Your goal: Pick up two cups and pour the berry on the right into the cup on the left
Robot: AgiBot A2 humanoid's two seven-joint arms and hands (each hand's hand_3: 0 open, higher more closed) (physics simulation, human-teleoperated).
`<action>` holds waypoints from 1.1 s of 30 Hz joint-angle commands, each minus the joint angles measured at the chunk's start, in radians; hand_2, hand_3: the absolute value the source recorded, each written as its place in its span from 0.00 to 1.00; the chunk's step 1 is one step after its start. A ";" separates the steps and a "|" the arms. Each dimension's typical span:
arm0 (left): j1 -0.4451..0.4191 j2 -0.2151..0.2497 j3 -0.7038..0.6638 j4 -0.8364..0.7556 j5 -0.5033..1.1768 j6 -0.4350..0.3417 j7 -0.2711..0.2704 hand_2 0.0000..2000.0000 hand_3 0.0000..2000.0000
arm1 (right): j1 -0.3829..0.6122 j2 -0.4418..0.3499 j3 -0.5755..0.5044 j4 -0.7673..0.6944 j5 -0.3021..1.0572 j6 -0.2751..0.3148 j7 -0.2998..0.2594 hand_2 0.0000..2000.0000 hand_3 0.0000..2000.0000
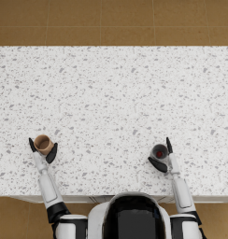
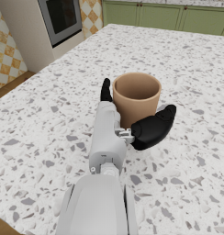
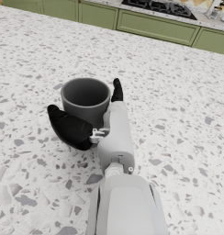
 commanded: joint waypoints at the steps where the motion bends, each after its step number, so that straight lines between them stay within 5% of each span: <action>1: 0.052 -0.013 0.020 0.062 0.000 0.000 0.000 0.00 0.00 | 0.026 -0.012 0.002 -0.029 0.000 -0.001 0.000 0.00 0.00; 8: 0.110 -0.024 0.059 0.183 0.000 -0.002 -0.008 0.00 0.00 | 0.065 -0.041 -0.005 -0.053 0.000 0.020 0.002 0.00 0.00; 9: 0.110 -0.025 0.060 0.183 0.000 -0.004 -0.008 0.68 0.16 | 0.053 -0.038 -0.006 -0.042 0.000 0.022 0.002 0.00 0.00; 10: 0.104 -0.026 0.053 0.162 0.001 -0.015 -0.009 1.00 0.33 | 0.043 -0.037 -0.018 -0.028 0.000 0.021 0.002 0.68 0.16; 11: 0.098 -0.027 0.055 0.141 0.001 -0.026 -0.007 1.00 0.49 | 0.048 -0.040 -0.014 -0.035 0.000 0.063 0.000 1.00 0.33; 12: 0.095 -0.028 0.059 0.129 0.002 -0.043 -0.006 1.00 0.64 | 0.046 -0.041 -0.022 -0.028 0.000 0.110 -0.001 1.00 0.49; 13: 0.091 -0.028 0.061 0.117 0.002 -0.061 -0.004 1.00 0.64 | 0.042 -0.042 -0.026 -0.020 0.000 0.142 -0.003 1.00 0.64; 17: 0.069 -0.019 0.087 0.026 0.001 -0.093 -0.001 1.00 0.64 | 0.044 -0.052 -0.041 0.010 0.000 0.154 -0.001 1.00 0.64; 23: -0.002 0.012 0.206 -0.366 0.000 -0.074 -0.006 1.00 0.64 | 0.116 -0.087 -0.042 0.118 0.000 0.138 0.007 1.00 0.64; 33: 0.059 0.038 0.493 -0.472 0.000 -0.047 -0.006 1.00 0.64 | 0.371 -0.207 0.027 0.043 0.000 0.084 0.005 1.00 0.64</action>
